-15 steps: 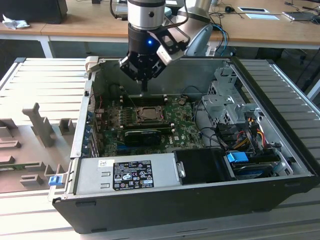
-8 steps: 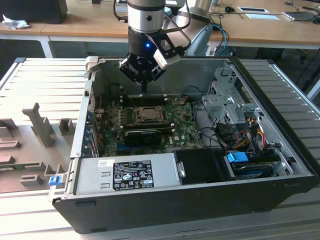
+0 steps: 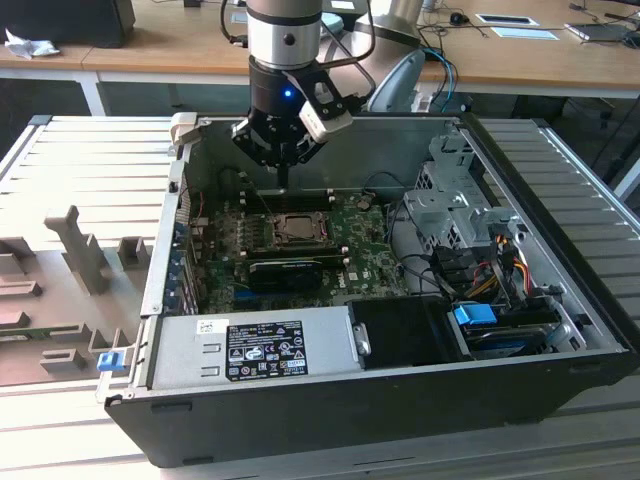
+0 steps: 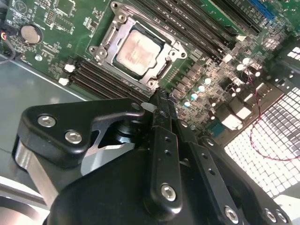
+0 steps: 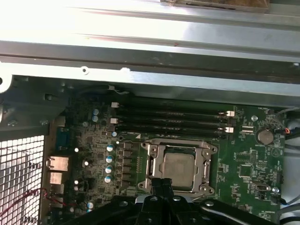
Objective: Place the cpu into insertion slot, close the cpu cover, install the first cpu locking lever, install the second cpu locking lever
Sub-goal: 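Install the first cpu locking lever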
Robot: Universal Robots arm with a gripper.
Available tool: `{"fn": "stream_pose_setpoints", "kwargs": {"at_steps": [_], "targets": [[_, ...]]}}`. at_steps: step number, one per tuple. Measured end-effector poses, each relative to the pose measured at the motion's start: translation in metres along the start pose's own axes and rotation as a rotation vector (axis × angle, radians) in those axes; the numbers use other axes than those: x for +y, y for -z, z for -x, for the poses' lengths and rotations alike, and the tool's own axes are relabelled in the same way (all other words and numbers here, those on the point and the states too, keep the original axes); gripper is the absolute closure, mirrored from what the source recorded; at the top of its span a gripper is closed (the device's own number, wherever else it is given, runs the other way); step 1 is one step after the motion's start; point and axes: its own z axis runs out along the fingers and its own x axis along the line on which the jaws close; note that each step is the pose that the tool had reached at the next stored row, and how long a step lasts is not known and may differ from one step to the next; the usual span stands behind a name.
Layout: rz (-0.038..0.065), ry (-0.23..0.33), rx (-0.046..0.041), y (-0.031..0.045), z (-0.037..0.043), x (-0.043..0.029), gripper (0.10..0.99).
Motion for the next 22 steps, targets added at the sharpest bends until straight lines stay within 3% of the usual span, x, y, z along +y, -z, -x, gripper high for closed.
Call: {"fn": "stream_pose_setpoints", "kwargs": {"at_steps": [7, 11, 12, 15, 22], "targets": [[0.004, -0.014, -0.0007, -0.0105, -0.0073, 0.0003, 0.98], [0.033, -0.013, -0.0029, -0.0122, -0.0181, 0.0011, 0.98], [0.035, -0.013, -0.0033, -0.013, -0.0197, 0.0013, 0.98], [0.036, -0.015, -0.0034, -0.0193, -0.0247, 0.0016, 0.98], [0.037, -0.041, -0.0063, -0.022, -0.0278, 0.0017, 0.98]]}}
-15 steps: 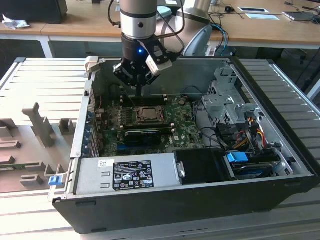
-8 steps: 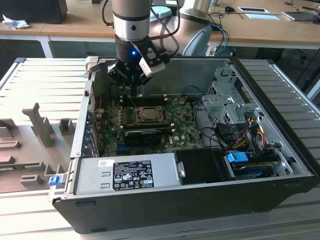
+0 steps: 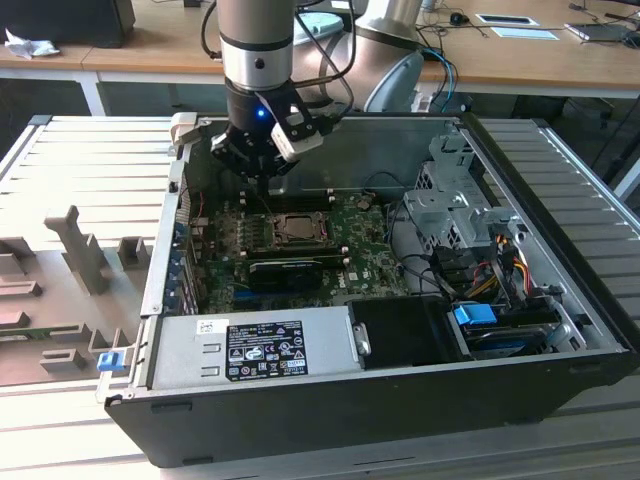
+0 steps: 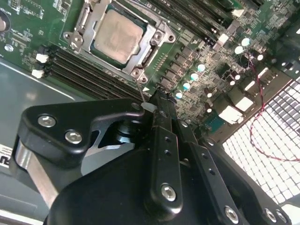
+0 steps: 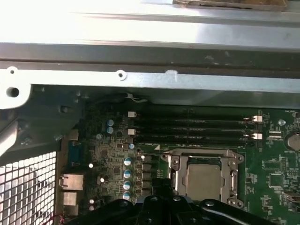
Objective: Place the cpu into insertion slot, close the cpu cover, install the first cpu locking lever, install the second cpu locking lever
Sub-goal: 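Install the first cpu locking lever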
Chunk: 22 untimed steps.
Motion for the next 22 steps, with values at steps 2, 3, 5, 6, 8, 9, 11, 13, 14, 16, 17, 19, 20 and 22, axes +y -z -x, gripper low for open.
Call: {"fn": "stream_pose_setpoints", "kwargs": {"at_steps": [2, 3, 5, 6, 8, 9, 11, 13, 14, 16, 17, 19, 20, 22], "targets": [[0.001, 0.0, -0.001, -0.0013, -0.0045, 0.0001, 0.98], [0.002, 0.0, -0.0015, -0.0019, -0.0065, 0.0001, 0.98], [0.004, 0.0, -0.0035, -0.005, -0.0168, 0.0004, 0.98], [0.005, 0.0, -0.0037, -0.0057, -0.0188, 0.0005, 0.98], [0.005, 0.0, -0.0036, -0.007, -0.0222, 0.0005, 0.98], [0.005, 0.0, -0.0037, -0.0074, -0.0233, 0.0005, 0.98], [0.005, 0.0, -0.0035, -0.0079, -0.0243, 0.0015, 0.98], [0.006, 0.0, -0.0036, -0.0086, -0.0243, 0.0036, 0.98], [0.007, 0.0, -0.0037, -0.0091, -0.0244, 0.005, 0.98], [0.009, 0.0, -0.0039, -0.0097, -0.0246, 0.0065, 0.98], [0.01, 0.0, -0.0038, -0.0099, -0.0248, 0.0071, 0.98], [0.011, 0.0, -0.0039, -0.0103, -0.0251, 0.0087, 0.98], [0.012, 0.0, -0.004, -0.0105, -0.0253, 0.0097, 0.98], [0.012, 0.0, -0.0039, -0.0107, -0.0259, 0.0118, 0.98]]}}
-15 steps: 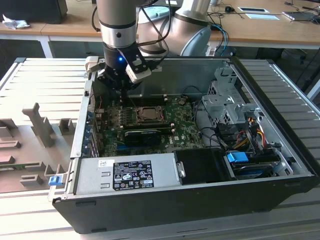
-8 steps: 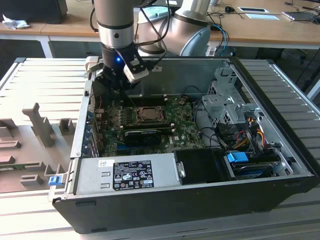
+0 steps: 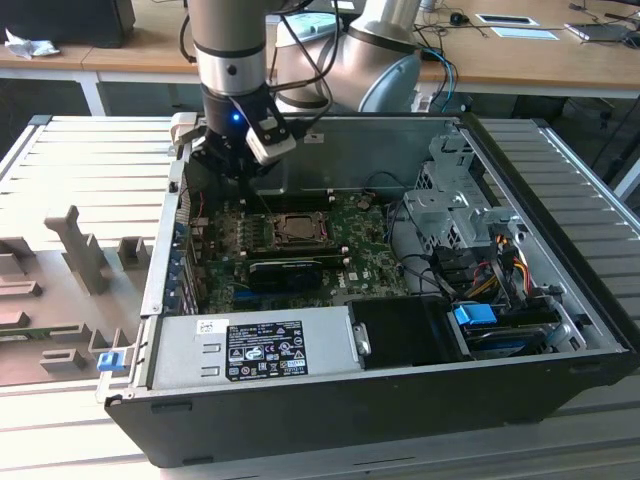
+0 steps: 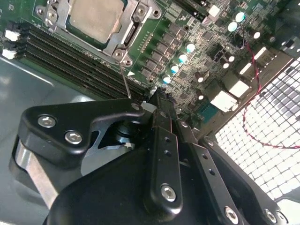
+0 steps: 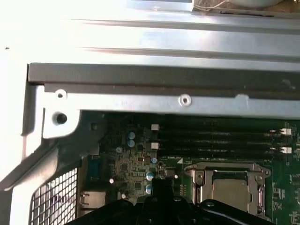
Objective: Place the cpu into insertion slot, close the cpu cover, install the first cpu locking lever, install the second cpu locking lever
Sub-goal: 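Install the first cpu locking lever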
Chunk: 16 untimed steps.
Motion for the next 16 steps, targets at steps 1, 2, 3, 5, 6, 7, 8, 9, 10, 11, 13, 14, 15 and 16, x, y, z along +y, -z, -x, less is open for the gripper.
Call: {"fn": "stream_pose_setpoints", "kwargs": {"at_steps": [1, 2, 3, 5, 6, 7, 8, 9, 10, 11, 13, 14, 15, 16], "targets": [[0.0, 0.0, 0.0, -0.0001, -0.0008, 0.0009, 0.98], [0.0, 0.0, 0.0, -0.0001, -0.0011, 0.0018, 0.98], [0.0, 0.0, 0.0, -0.0002, -0.0013, 0.0032, 0.98], [0.0, 0.0, -0.0001, -0.0006, -0.0012, 0.0069, 0.98], [0.0, 0.0, -0.0001, -0.0007, -0.0011, 0.0088, 0.98], [0.0, 0.0, 0.0, -0.0007, -0.0007, 0.0095, 0.98], [0.0, 0.0, 0.0, -0.0008, 0.0, 0.0097, 0.98], [0.0, 0.0, 0.0, -0.0008, 0.0009, 0.0099, 0.98], [0.0, 0.0, 0.0, -0.0008, 0.0032, 0.0099, 0.98], [0.0, 0.0, 0.0001, -0.0008, 0.0044, 0.0098, 0.98], [0.0, 0.0, -0.0001, -0.0009, 0.0062, 0.0098, 0.98], [0.0, 0.0, 0.0, -0.0009, 0.0076, 0.0097, 0.98], [0.0, 0.0, 0.0, -0.0009, 0.0088, 0.0096, 0.98], [0.0, 0.0, 0.0, -0.0009, 0.0099, 0.0096, 0.98]]}}
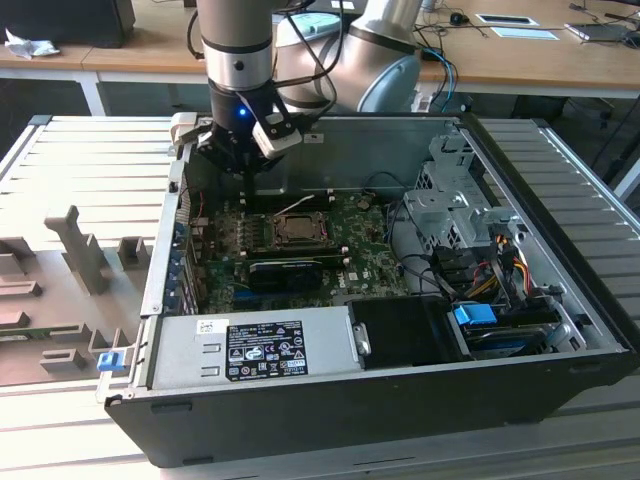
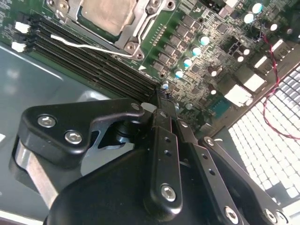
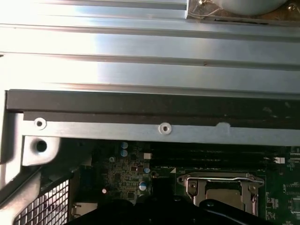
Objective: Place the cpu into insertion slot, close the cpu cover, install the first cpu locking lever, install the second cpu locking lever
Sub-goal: 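Install the first cpu locking lever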
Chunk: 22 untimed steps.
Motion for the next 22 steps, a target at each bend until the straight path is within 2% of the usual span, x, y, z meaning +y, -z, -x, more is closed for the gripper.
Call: {"fn": "stream_pose_setpoints", "kwargs": {"at_steps": [6, 9, 11, 12, 14, 16, 22], "targets": [[0.0, 0.0, 0.0, -0.0001, 0.0073, -0.0003, 0.98], [0.0, 0.0, 0.0, -0.0003, 0.0137, -0.0006, 0.98], [0.004, 0.0, -0.0001, -0.0004, 0.0175, -0.0008, 0.98], [0.008, 0.0, -0.0004, -0.0006, 0.0184, -0.0009, 0.98], [0.042, 0.0, -0.0018, -0.0013, 0.0211, -0.0018, 0.98], [0.065, 0.0, -0.0028, -0.0026, 0.0216, -0.0041, 0.98], [0.066, 0.0, -0.0028, -0.0114, 0.0217, -0.0069, 0.98]]}}
